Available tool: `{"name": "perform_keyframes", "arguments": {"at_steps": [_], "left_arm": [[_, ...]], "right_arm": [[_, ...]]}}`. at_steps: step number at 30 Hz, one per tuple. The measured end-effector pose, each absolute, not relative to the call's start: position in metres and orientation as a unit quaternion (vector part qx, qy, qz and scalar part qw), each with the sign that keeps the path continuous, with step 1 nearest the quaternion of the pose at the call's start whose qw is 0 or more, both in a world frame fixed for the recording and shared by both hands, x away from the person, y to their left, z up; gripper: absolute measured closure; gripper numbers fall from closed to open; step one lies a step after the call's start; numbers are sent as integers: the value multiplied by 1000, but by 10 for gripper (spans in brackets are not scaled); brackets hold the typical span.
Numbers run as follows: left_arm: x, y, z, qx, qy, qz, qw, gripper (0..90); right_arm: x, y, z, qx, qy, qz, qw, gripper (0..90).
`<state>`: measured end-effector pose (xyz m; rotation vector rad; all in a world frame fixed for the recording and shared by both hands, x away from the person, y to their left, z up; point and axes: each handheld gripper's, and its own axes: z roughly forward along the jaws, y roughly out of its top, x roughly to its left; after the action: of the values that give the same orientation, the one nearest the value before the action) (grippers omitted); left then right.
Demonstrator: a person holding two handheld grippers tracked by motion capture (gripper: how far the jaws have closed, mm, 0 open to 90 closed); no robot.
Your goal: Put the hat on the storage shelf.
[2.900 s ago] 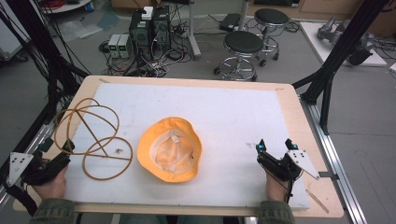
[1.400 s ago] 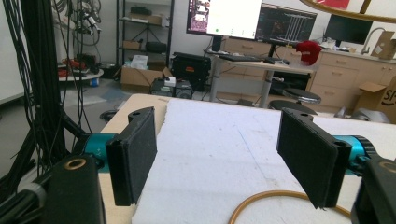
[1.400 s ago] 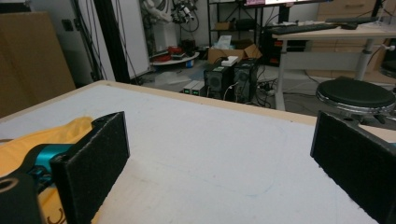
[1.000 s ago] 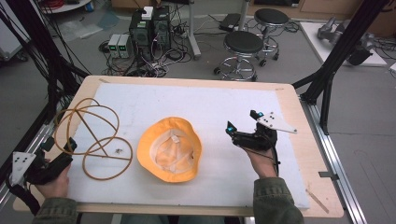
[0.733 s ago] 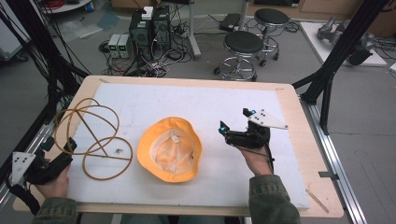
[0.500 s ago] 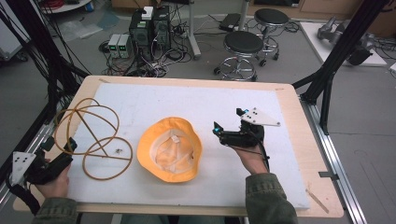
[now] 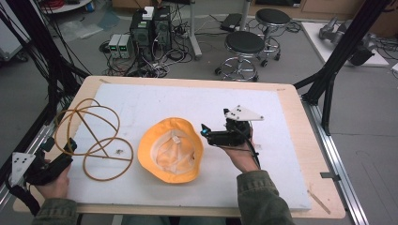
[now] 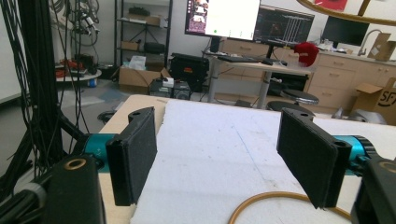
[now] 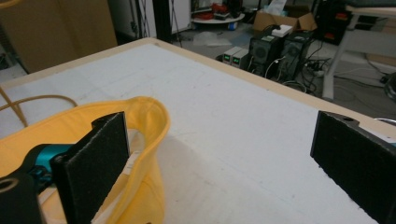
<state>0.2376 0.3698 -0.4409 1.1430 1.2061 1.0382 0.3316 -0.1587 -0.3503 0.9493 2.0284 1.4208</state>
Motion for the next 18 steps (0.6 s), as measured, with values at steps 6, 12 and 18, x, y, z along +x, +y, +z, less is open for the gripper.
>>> {"name": "perform_keyframes", "arguments": {"at_steps": [6,12,18], "left_arm": [[238,370,-441,482,511,440,559,289],[238,370,-440,483,510,440,559,289],[238,371,-440,482,511,441,559,289]], "right_arm": [[334,-144,-353,339,757,510,227,34],[335,-126,-359,320,783,489,213,34],[338,-110,-368,308,806,462,206,34]]}}
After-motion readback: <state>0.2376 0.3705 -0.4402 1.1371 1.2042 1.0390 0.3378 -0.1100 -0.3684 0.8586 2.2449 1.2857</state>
